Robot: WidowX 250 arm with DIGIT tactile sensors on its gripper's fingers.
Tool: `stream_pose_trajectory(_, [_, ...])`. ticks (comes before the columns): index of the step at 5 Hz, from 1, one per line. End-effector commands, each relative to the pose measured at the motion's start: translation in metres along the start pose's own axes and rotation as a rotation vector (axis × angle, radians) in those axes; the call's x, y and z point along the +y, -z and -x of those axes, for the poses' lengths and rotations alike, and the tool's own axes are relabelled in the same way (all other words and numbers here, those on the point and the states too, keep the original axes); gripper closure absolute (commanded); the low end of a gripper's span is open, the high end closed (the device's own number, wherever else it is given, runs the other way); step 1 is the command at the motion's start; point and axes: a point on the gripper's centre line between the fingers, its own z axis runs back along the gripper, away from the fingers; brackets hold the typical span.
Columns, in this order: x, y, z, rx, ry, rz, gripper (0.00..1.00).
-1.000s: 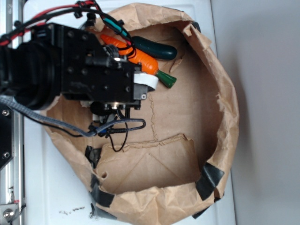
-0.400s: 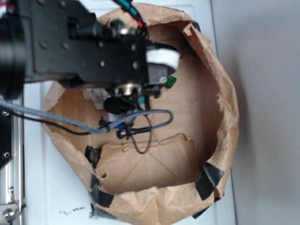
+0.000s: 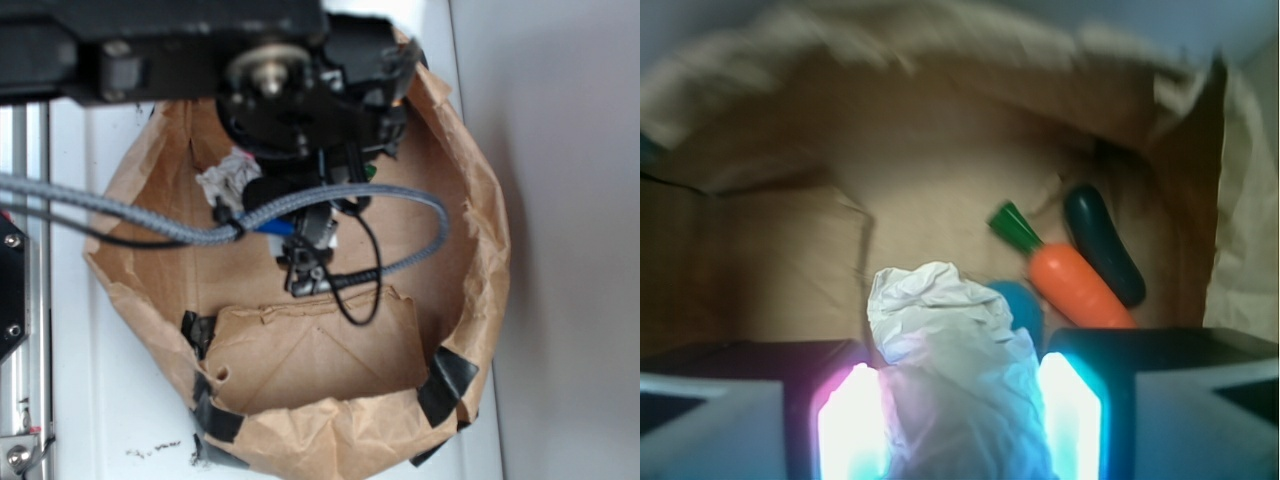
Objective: Grab the white paper.
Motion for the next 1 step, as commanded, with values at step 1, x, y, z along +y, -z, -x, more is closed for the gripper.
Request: stream_pose_trajectory(1, [-0.0206,-0.0211,0.0078,-0.126,0.030,-0.095,1.00])
